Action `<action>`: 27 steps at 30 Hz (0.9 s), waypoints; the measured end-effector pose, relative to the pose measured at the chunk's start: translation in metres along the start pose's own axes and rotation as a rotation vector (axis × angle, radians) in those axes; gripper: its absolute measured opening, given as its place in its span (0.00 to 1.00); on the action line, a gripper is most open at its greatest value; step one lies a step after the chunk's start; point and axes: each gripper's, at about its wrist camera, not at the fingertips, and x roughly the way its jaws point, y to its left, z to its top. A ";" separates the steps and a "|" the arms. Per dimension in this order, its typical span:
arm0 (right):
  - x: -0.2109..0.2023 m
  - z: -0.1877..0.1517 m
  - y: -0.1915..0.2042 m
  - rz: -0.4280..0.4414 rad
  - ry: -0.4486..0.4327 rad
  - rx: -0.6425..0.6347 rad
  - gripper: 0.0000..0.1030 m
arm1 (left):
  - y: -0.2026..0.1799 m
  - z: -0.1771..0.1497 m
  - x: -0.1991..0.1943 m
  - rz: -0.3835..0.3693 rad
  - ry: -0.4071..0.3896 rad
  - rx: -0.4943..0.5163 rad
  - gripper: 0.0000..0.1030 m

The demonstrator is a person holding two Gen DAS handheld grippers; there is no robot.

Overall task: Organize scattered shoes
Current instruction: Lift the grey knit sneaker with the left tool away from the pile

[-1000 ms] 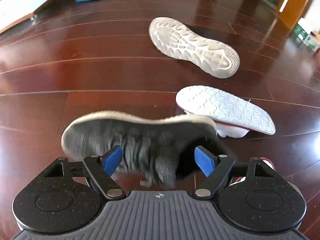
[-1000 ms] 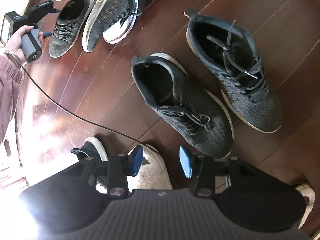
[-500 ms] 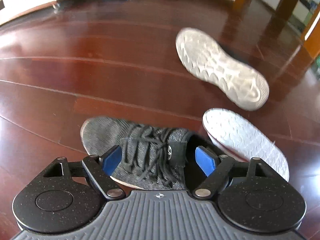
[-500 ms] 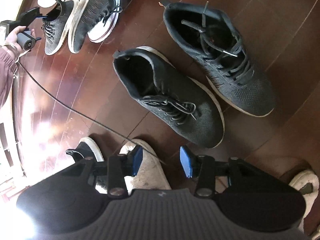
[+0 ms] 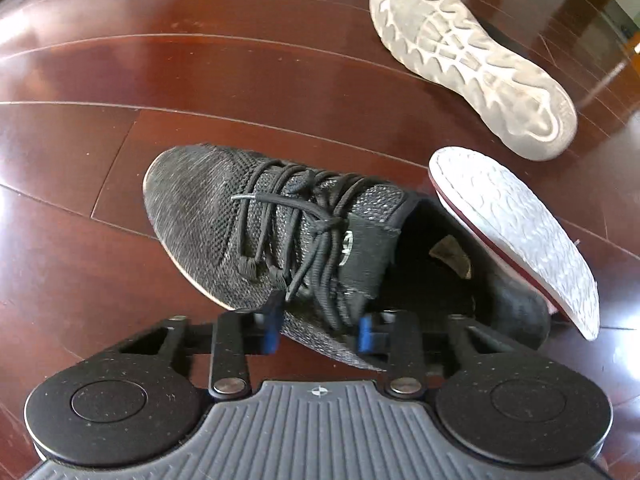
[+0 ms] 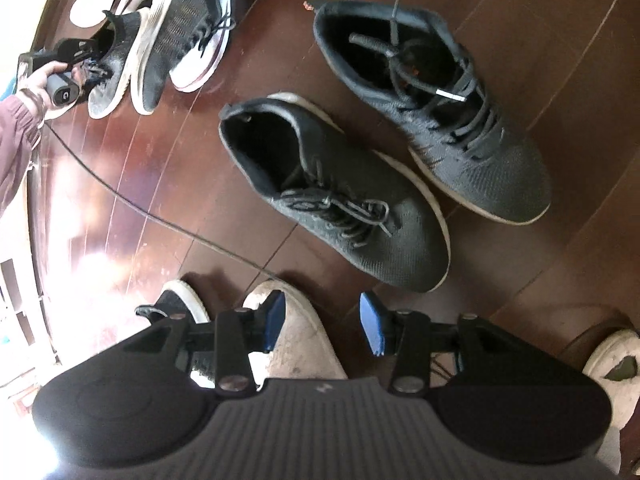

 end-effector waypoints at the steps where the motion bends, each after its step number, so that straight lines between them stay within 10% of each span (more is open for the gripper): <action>1: 0.001 -0.001 0.001 0.003 0.003 -0.006 0.44 | 0.003 -0.002 -0.001 0.000 0.003 0.003 0.28; 9: -0.007 -0.003 -0.004 0.029 -0.016 -0.030 0.44 | 0.027 -0.001 -0.013 0.031 0.002 0.069 0.11; 27: -0.016 -0.025 -0.031 0.085 -0.023 -0.036 0.44 | 0.041 -0.002 -0.105 -0.077 -0.071 0.104 0.10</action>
